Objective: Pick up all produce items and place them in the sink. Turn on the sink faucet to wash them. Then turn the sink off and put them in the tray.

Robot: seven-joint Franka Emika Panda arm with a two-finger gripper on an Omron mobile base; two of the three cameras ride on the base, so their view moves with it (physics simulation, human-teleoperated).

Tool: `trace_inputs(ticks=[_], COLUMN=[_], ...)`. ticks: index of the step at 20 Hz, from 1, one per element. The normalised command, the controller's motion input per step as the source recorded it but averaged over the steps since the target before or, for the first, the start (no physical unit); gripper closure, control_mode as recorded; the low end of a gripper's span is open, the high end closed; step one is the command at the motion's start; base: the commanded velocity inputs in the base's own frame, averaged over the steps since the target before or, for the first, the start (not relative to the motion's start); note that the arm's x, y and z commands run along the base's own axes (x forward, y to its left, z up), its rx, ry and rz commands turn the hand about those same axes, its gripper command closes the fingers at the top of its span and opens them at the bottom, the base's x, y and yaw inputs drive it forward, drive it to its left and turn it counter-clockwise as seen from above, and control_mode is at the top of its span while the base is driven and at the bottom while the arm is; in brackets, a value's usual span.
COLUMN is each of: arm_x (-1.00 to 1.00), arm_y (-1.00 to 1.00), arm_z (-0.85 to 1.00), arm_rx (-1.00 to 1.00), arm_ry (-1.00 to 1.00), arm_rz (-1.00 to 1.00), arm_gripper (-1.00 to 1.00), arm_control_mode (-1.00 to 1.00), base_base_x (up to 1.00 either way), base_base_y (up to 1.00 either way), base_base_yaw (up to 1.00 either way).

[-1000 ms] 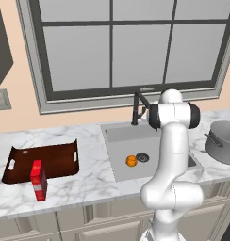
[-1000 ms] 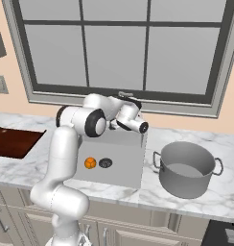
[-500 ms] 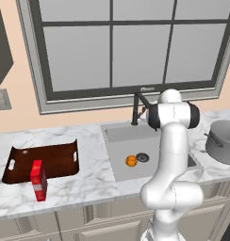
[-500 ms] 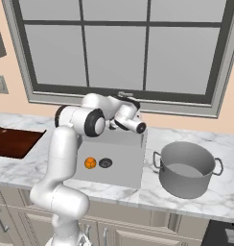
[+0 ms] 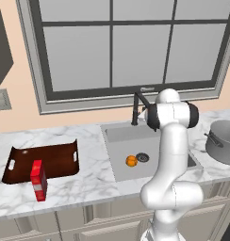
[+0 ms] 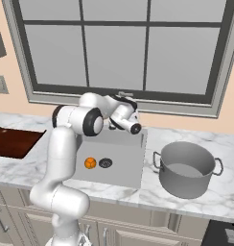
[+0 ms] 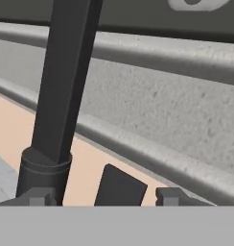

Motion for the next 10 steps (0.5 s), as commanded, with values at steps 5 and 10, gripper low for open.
trace_inputs(ticks=[5,10], arm_x=[0.14,0.15], arm_y=[0.13,0.09], arm_z=[0.00,0.00], arm_rx=[0.00,0.00], arm_ry=[0.00,0.00], arm_rz=[-0.05,-0.03], arm_gripper=[-1.00,-1.00], arm_control_mode=[-1.00,-1.00], base_base_x=[0.00,0.00], base_base_y=[0.00,0.00], base_base_yaw=[0.00,0.00])
